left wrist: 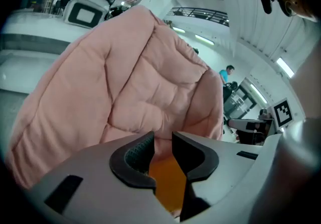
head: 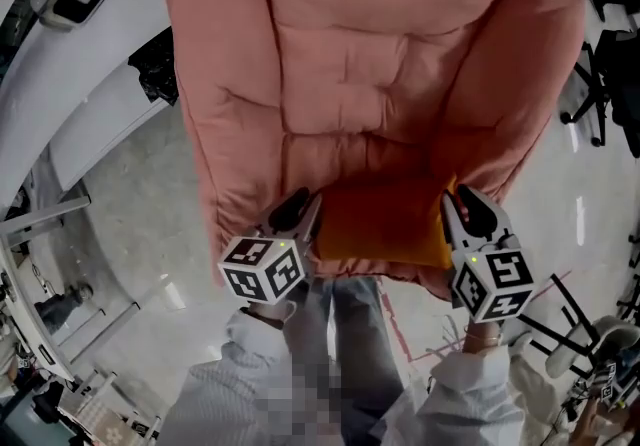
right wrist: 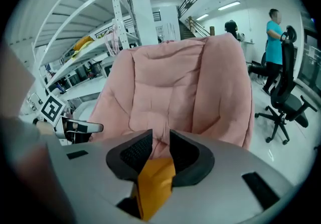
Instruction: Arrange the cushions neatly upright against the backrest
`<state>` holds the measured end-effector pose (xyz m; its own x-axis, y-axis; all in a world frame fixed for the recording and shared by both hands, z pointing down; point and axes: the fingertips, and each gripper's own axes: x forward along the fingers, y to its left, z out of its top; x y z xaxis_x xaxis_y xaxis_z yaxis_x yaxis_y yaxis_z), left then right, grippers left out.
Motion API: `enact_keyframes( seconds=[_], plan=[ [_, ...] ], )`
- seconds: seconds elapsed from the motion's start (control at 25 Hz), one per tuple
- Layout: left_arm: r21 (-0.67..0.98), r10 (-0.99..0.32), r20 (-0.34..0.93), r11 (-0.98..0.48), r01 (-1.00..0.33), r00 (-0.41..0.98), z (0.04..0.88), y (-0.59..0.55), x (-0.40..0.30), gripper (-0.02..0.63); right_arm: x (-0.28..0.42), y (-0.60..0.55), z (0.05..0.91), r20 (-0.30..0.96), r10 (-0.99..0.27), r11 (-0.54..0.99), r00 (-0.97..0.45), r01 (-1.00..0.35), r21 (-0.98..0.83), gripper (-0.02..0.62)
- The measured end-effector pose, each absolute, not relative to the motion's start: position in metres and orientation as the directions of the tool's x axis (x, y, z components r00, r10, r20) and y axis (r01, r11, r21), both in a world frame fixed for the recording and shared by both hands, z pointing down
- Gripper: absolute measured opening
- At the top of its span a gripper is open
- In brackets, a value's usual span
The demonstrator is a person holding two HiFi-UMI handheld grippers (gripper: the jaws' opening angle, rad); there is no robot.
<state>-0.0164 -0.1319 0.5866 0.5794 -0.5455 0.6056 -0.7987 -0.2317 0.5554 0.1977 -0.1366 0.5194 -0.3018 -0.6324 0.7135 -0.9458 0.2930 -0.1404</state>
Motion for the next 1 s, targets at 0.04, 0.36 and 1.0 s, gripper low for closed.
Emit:
enact_keyframes(
  seconds=[0.04,0.36,1.0],
  plan=[
    [0.57,-0.54,0.609,-0.211,-0.794,0.581,0.596,-0.129,-0.016,0.104,0.2,-0.136,0.527,0.723,-0.623,0.288,-0.299,-0.947,-0.143,0.07],
    [0.638,-0.495,0.644,-0.074,-0.767,0.583,0.658,-0.106,-0.02,0.131,0.215,-0.123,0.579,0.798,-0.535,0.246,-0.276,-0.955,-0.164,0.116],
    [0.654,-0.301,0.741,0.125,-0.746,0.6,0.752,-0.05,-0.02,0.254,0.227,-0.105,0.626,0.862,-0.426,0.207,-0.276,-0.957,-0.204,0.14]
  ],
)
